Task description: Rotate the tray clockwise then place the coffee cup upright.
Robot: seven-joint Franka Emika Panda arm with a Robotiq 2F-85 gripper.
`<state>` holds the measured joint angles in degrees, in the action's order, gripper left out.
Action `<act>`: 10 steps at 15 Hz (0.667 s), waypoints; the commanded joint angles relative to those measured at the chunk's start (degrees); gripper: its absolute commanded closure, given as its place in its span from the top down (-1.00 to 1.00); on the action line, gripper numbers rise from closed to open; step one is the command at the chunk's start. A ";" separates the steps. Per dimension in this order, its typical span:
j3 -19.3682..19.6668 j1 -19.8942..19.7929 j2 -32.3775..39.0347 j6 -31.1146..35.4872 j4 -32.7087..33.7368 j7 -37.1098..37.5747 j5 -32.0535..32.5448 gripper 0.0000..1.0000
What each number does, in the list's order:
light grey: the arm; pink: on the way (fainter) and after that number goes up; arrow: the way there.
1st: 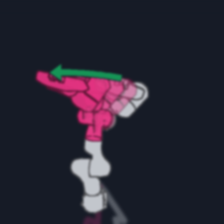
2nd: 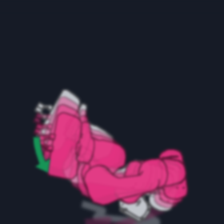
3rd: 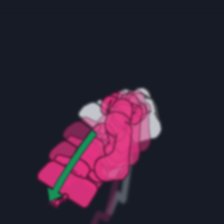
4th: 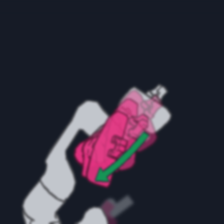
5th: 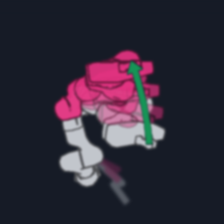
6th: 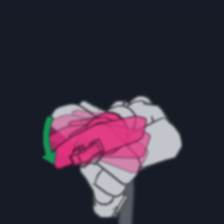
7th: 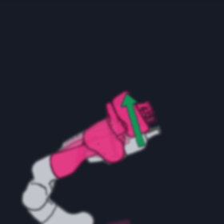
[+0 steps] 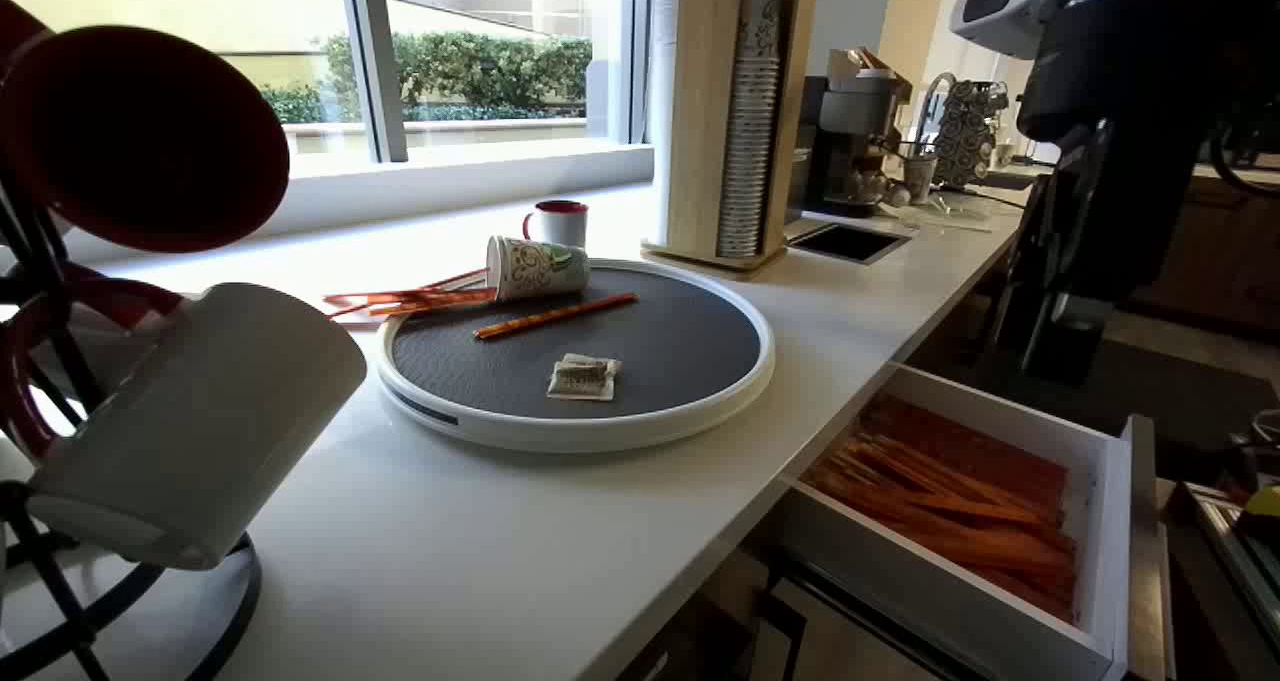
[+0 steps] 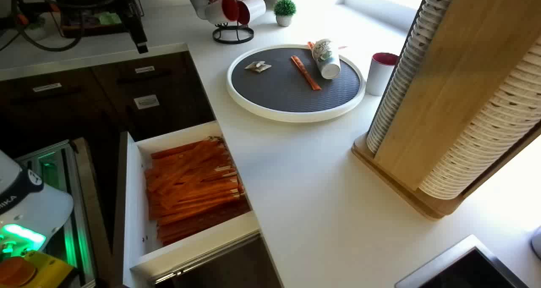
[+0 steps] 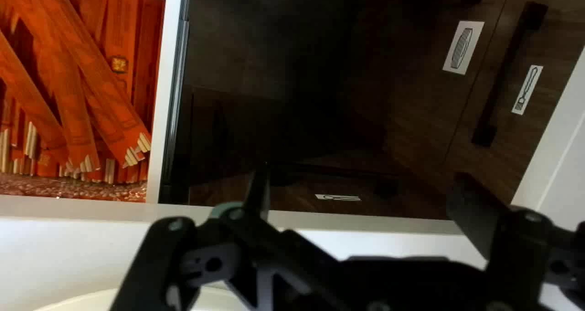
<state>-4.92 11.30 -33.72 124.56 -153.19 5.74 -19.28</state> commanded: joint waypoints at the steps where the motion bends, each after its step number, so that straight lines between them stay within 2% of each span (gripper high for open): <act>1: -0.38 -0.46 -0.04 -0.24 0.11 -0.20 -0.22 1.00; 6: -0.39 -0.46 -0.03 -0.24 0.11 -0.20 -0.22 1.00; 7: -1.41 -2.33 0.44 1.94 0.05 2.19 1.72 1.00; 10: -0.21 -7.46 0.34 10.31 -0.98 3.11 5.79 1.00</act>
<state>-5.22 8.43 -33.65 128.40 -153.24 7.30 -17.04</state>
